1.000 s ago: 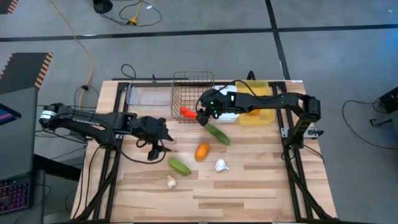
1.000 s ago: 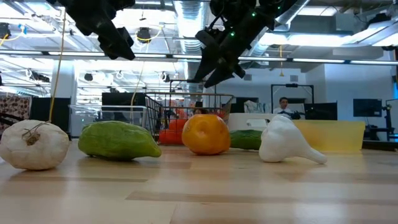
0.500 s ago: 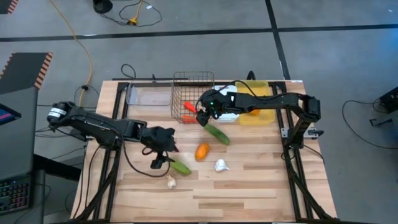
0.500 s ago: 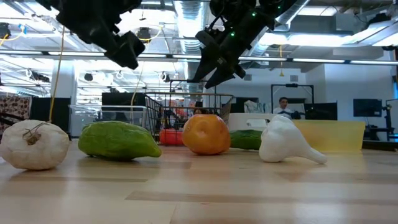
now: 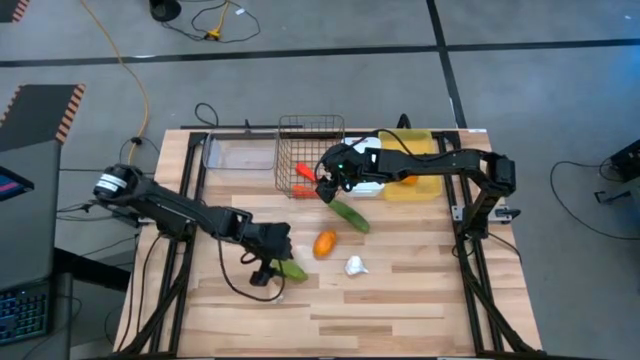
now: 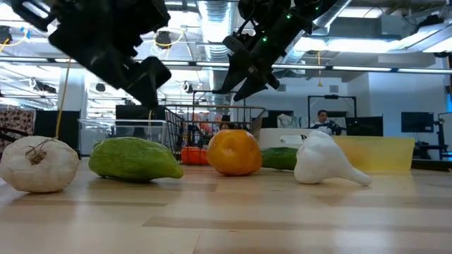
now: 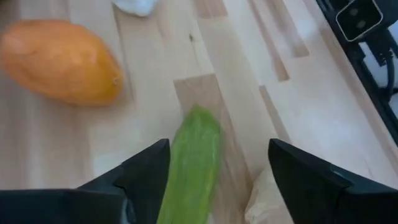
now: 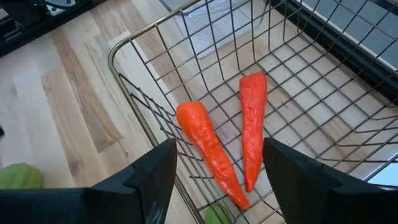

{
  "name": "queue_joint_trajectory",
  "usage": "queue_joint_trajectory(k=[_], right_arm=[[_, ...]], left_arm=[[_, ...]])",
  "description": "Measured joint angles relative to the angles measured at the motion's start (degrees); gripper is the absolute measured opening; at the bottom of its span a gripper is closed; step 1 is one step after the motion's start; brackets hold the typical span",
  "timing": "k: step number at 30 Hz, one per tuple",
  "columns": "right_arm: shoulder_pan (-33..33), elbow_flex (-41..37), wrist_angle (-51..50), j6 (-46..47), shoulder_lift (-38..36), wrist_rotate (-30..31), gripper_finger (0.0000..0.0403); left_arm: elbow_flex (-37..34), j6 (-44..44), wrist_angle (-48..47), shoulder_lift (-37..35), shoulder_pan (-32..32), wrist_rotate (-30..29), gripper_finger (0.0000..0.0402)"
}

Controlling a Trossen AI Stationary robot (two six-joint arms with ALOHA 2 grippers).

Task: Sort produce into baskets
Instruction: Put the bottom cucumber into the transparent bin

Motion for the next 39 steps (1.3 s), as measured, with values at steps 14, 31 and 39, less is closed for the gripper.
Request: queue_joint_trajectory(k=[14, 31, 39], right_arm=[[0.00, 0.00, -0.18, -0.04, 0.00, 0.00, 0.0265], [1.41, -0.07, -2.61, -0.98, -2.75, 0.00, 0.0265], [5.25, -0.07, -10.94, -1.01, -9.60, 0.02, 0.0265]], left_arm=[[1.30, 2.89, -1.35, 8.57, -0.67, -3.54, 0.0309], [0.99, 7.13, -4.40, 10.13, -0.64, -7.96, 0.0249], [0.99, 7.28, -4.43, 10.11, -0.36, -7.96, 0.0158]])
